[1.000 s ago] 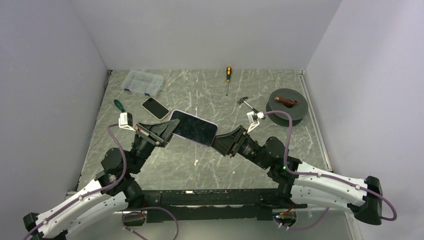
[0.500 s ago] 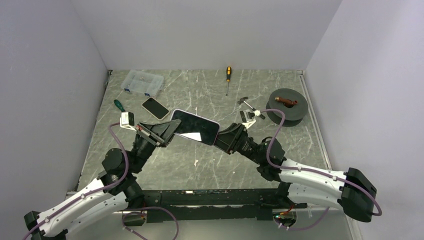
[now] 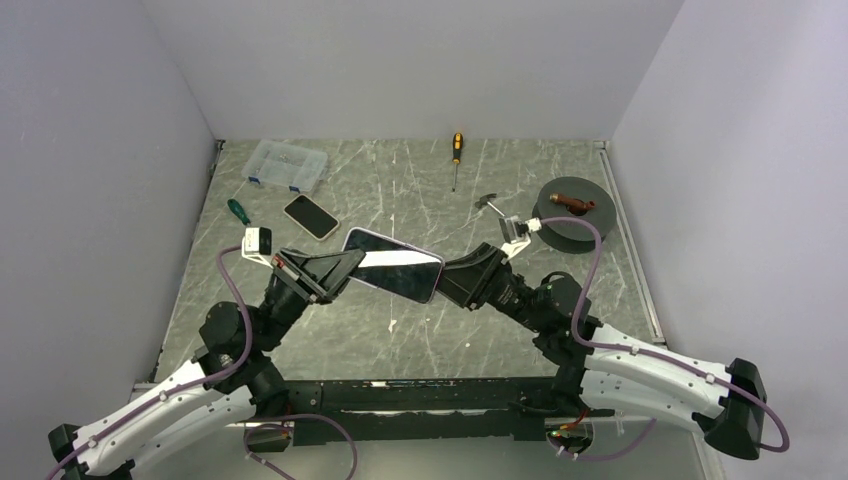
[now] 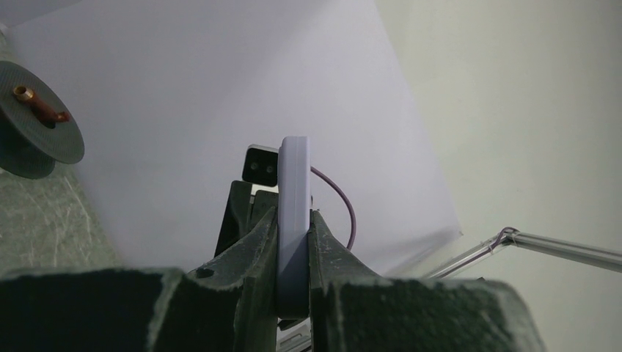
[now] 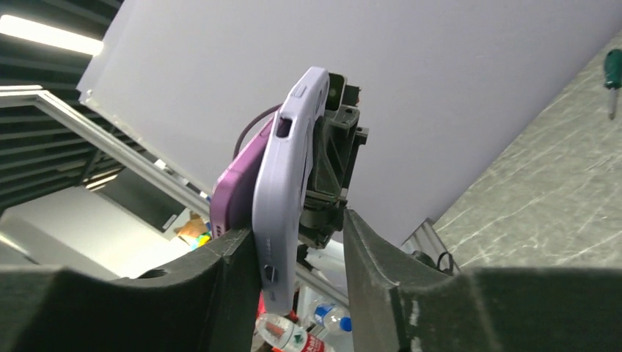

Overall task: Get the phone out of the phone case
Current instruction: Remove the phone case from the phone.

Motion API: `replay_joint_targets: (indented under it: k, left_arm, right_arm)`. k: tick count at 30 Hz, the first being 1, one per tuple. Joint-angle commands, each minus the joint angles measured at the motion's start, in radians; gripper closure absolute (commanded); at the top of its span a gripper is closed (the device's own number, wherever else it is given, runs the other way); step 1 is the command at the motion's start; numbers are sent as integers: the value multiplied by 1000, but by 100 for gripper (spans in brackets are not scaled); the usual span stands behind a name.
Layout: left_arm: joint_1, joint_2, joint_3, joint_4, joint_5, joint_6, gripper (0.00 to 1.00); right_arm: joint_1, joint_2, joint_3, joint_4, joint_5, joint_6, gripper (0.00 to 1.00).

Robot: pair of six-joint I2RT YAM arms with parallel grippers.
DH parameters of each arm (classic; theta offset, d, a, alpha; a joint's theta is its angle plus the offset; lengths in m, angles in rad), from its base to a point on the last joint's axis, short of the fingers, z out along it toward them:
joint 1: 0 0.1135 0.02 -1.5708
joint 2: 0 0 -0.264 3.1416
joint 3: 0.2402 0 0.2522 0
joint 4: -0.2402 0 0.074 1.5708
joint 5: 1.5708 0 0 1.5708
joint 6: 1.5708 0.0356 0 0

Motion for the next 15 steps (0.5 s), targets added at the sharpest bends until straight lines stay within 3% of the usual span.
replay_joint_targets:
  k: [1, 9, 15]
  left_arm:
    - [-4, -10, 28, 11, 33, 6, 100]
    - [-5, -29, 10, -12, 0, 5, 100]
    - [-5, -27, 14, -41, -54, -7, 100]
  right_arm:
    - [6, -3, 83, -72, 46, -65, 58]
    - [6, 23, 57, -23, -10, 33, 63]
    - [21, 42, 67, -78, -45, 79, 61]
